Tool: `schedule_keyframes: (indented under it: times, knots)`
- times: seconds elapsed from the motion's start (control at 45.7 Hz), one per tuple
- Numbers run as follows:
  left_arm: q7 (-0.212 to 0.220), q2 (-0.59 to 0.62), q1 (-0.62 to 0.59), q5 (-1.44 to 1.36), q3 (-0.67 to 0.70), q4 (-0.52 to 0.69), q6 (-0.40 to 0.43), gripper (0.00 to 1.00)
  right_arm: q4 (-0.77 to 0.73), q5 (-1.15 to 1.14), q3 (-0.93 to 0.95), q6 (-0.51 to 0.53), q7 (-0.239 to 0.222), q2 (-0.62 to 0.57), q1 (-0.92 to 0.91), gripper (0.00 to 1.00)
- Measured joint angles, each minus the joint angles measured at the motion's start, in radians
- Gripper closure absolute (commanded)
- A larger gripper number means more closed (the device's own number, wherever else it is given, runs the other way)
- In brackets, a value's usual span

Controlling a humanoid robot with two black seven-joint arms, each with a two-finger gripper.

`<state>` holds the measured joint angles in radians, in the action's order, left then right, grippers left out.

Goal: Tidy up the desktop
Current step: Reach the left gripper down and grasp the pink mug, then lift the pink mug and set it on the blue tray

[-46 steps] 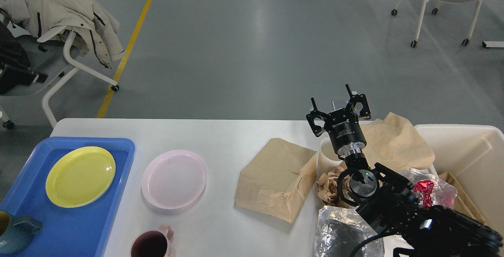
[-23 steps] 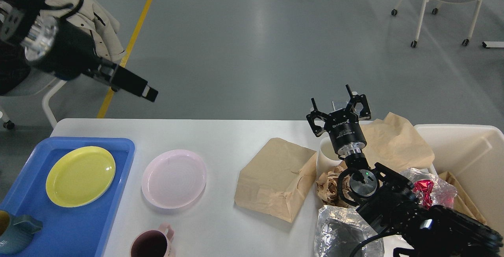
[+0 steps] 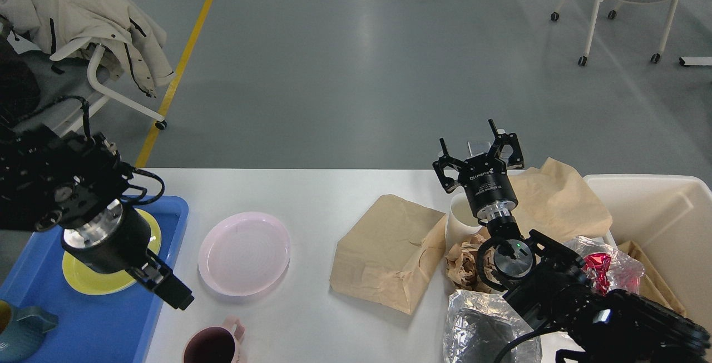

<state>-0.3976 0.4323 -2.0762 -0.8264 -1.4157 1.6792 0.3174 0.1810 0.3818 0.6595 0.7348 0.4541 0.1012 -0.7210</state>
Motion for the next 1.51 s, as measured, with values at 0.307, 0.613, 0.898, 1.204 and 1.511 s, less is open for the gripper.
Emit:
schedule_keyframes:
  times: [0.307,0.613,0.898,1.204,1.511]
  knots:
    - [0.158,-0.067,0.292,-0.036,0.021,-0.028,-0.209,0.21,0.0,0.0,0.0,0.0,0.0,0.0,0.0,0.0]
    - [0.164,-0.139,0.431,-0.025,0.051,-0.131,-0.271,0.56,0.0,0.0,0.0,0.001,0.0,0.0,0.0,0.0]
    - [0.161,-0.18,0.507,-0.027,0.05,-0.179,-0.323,1.0,0.0,0.0,0.0,0.001,0.0,0.0,0.0,0.0]
    - [0.128,-0.131,0.43,-0.038,0.033,-0.161,-0.287,1.0,0.0,0.0,0.0,0.001,0.0,0.0,0.0,0.0]
    - [-0.094,0.009,-0.079,-0.071,0.04,-0.119,0.036,1.0,0.0,0.0,0.0,0.002,0.0,0.0,0.0,0.0]
